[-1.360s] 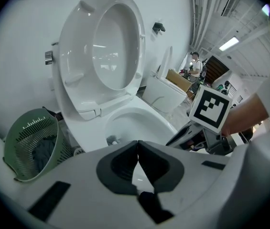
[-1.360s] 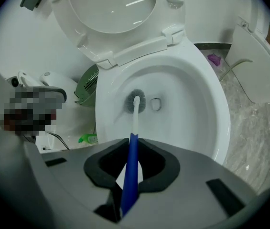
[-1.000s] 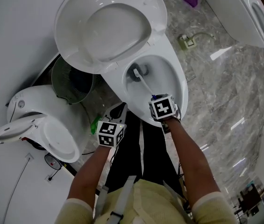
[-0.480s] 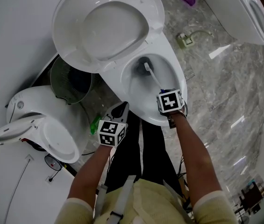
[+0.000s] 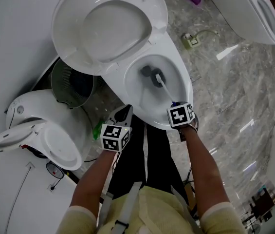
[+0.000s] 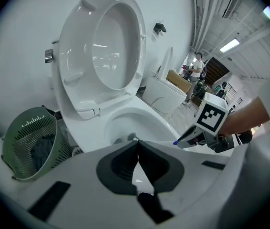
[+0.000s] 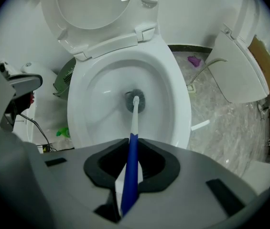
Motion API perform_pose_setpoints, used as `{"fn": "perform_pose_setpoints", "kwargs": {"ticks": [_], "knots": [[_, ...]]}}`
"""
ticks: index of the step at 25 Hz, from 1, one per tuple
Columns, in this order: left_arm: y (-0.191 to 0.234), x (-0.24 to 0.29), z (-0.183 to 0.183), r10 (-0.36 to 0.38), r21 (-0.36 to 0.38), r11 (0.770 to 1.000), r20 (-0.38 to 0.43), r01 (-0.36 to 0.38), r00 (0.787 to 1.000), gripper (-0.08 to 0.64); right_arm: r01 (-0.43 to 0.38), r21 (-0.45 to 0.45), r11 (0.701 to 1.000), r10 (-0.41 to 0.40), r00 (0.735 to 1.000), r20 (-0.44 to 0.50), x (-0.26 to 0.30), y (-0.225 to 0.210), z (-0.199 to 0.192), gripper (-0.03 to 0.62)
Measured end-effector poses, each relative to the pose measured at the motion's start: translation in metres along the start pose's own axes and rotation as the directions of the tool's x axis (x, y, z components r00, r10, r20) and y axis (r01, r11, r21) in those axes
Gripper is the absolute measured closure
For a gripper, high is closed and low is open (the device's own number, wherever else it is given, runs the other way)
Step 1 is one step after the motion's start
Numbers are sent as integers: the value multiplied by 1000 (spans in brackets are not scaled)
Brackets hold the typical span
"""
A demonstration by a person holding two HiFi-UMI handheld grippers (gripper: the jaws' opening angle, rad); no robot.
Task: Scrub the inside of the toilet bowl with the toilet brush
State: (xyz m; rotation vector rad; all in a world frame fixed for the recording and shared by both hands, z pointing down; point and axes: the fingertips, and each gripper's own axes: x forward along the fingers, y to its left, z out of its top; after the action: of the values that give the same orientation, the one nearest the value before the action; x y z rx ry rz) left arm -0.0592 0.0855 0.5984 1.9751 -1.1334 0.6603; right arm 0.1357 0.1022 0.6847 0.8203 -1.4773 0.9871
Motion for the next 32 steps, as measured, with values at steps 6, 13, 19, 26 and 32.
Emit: {"fn": "perform_pose_setpoints", "kwargs": {"ticks": [6,13,19,26,32], "knots": [[-8,-3,0,-12,8,1000,-9,12,1000,548,8,-2,1000,-8,999,-50,-5,3,-29,520],[-15,-8,-5,0,-28,1000,-23,-1,1000,548,-3,9,1000,4,995,-99,-13,13,-59,520],[-20,-11,-8,-13,-35,999,-31,12,999,548,-31,52,998,39,986,-161,-19,28,-83,520],[-26,-14,-9,-25,-38,999,-33,24,999,548,-134,54,990,139,985,-99,-19,52,-70,520],[-20,-15,-10,-15,-47,999,-34,13,999,548,-153,-19,988,150,983,-103,-17,66,-54,520]]}}
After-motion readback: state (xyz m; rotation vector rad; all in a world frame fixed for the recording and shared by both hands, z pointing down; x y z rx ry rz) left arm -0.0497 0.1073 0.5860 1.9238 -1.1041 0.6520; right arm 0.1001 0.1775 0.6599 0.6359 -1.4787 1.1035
